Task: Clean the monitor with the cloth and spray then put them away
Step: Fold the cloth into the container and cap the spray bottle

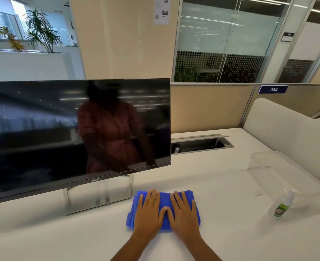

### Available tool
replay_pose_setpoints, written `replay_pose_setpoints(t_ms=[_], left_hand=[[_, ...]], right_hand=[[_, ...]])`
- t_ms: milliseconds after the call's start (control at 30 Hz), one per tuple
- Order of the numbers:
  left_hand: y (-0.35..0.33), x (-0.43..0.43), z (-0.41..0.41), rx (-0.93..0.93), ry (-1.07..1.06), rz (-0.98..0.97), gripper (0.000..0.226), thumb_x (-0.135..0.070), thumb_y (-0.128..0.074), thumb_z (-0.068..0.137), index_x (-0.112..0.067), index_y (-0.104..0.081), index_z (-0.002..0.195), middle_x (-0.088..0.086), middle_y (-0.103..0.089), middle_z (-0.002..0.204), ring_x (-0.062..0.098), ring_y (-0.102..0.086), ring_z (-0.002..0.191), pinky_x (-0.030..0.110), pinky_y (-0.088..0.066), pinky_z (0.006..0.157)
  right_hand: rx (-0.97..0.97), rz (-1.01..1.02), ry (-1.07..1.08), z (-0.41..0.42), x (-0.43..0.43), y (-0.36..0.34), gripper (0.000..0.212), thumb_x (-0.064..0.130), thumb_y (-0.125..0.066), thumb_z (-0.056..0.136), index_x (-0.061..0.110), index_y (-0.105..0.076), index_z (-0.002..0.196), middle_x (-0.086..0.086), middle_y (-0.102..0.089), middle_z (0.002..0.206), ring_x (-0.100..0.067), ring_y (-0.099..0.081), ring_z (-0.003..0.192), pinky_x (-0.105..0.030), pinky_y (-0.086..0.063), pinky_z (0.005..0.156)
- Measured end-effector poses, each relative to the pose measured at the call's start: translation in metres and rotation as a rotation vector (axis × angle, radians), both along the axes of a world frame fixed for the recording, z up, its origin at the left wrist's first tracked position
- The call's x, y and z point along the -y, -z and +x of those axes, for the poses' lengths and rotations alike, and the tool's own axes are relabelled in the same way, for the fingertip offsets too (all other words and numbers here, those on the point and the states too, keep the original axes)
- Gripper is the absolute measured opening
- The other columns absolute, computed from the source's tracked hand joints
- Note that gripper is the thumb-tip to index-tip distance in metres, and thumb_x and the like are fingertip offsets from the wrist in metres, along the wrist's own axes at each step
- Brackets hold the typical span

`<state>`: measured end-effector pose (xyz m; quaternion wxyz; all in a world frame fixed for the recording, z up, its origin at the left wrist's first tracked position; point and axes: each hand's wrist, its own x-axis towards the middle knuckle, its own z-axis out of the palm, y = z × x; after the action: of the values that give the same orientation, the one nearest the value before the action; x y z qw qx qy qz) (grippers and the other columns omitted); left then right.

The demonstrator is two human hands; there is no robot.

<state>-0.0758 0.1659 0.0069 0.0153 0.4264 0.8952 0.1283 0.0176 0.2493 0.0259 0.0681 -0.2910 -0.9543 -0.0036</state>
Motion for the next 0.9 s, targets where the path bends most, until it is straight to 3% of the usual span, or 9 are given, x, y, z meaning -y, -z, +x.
replay_pose_setpoints(t_ms=[33, 167, 267, 333, 400, 467, 600, 800, 900], left_hand=[[0.007, 0.003, -0.001, 0.083, 0.006, -0.078, 0.066, -0.053, -0.004, 0.093, -0.016, 0.000, 0.147, -0.001, 0.000, 0.158, 0.013, 0.001, 0.145, 0.034, 0.007, 0.118], [0.010, 0.006, -0.003, 0.061, 0.009, -0.143, 0.067, -0.055, -0.007, 0.092, -0.016, 0.003, 0.146, 0.000, 0.000, 0.158, 0.013, 0.002, 0.145, 0.034, 0.013, 0.116], [-0.008, 0.016, 0.001, -0.062, 0.109, -0.133, 0.079, -0.057, 0.005, 0.089, -0.016, -0.044, 0.135, 0.000, -0.049, 0.140, 0.013, -0.031, 0.137, 0.036, 0.009, 0.116], [-0.015, 0.021, 0.002, -0.020, 0.182, -0.166, 0.078, -0.064, -0.003, 0.087, -0.017, -0.039, 0.138, -0.013, -0.063, 0.123, 0.007, -0.036, 0.130, 0.033, 0.001, 0.113], [-0.018, 0.024, -0.002, 0.087, 0.225, -0.163, 0.095, -0.075, -0.016, 0.077, -0.011, -0.003, 0.146, -0.018, -0.062, 0.121, 0.002, -0.051, 0.120, 0.032, -0.006, 0.109], [-0.023, 0.024, 0.003, -0.011, 0.270, -0.201, 0.095, -0.070, -0.026, 0.074, -0.012, -0.005, 0.146, -0.013, -0.056, 0.129, 0.001, -0.057, 0.115, 0.031, -0.019, 0.109], [-0.023, 0.017, 0.003, 0.110, 0.321, -0.200, 0.060, -0.035, -0.031, 0.097, -0.018, -0.002, 0.147, 0.002, -0.008, 0.158, 0.016, -0.013, 0.144, 0.029, -0.008, 0.117], [-0.045, 0.016, 0.025, 0.355, 0.150, 0.084, 0.050, -0.026, -0.029, 0.100, -0.014, -0.015, 0.146, 0.006, -0.031, 0.150, 0.020, -0.035, 0.135, 0.030, -0.027, 0.113], [-0.058, 0.013, 0.047, 0.379, 0.173, 0.151, 0.046, -0.024, -0.026, 0.100, -0.010, -0.023, 0.143, 0.008, -0.036, 0.147, 0.020, -0.038, 0.133, 0.028, -0.027, 0.112]], right_hand=[[-0.012, 0.006, -0.005, 0.002, -0.002, 0.003, 0.036, 0.050, -0.056, 0.082, 0.022, -0.077, 0.091, 0.008, -0.074, 0.098, -0.013, -0.070, 0.092, -0.037, -0.057, 0.072], [-0.053, -0.089, 0.014, 0.004, -0.006, 0.007, 0.043, 0.052, -0.057, 0.082, 0.019, -0.073, 0.103, 0.003, -0.071, 0.109, -0.016, -0.067, 0.103, -0.039, -0.054, 0.083], [-0.034, -0.268, -0.021, 0.004, -0.015, 0.015, 0.058, 0.043, -0.038, 0.096, 0.019, -0.024, 0.147, -0.002, -0.018, 0.156, -0.019, -0.013, 0.145, -0.042, -0.011, 0.118], [-0.076, -0.310, 0.022, 0.009, -0.019, 0.016, 0.053, 0.039, -0.024, 0.100, 0.026, -0.008, 0.149, 0.004, 0.000, 0.158, -0.013, 0.003, 0.146, -0.037, 0.000, 0.118], [-0.140, -0.346, 0.095, 0.015, -0.019, 0.015, 0.052, 0.037, -0.024, 0.101, 0.025, -0.007, 0.149, 0.004, 0.000, 0.158, -0.013, 0.002, 0.146, -0.036, -0.003, 0.118], [-0.178, -0.410, 0.168, 0.022, -0.017, 0.010, 0.053, 0.036, -0.025, 0.101, 0.023, -0.006, 0.149, 0.002, -0.001, 0.158, -0.014, -0.002, 0.146, -0.035, -0.006, 0.118], [-0.386, -0.604, 0.264, 0.038, -0.011, 0.004, 0.057, 0.031, -0.033, 0.100, 0.015, -0.009, 0.149, -0.004, -0.008, 0.158, -0.018, -0.007, 0.145, -0.031, -0.015, 0.116], [-0.739, -1.047, 0.573, 0.053, 0.008, -0.013, 0.061, 0.032, -0.042, 0.098, 0.008, -0.015, 0.147, -0.011, -0.023, 0.153, -0.025, -0.026, 0.140, -0.035, -0.024, 0.112], [-0.868, -1.412, 0.531, 0.056, 0.019, -0.018, 0.038, 0.037, -0.043, 0.097, 0.017, -0.043, 0.128, -0.006, -0.048, 0.129, -0.026, -0.045, 0.128, -0.038, -0.036, 0.105]])
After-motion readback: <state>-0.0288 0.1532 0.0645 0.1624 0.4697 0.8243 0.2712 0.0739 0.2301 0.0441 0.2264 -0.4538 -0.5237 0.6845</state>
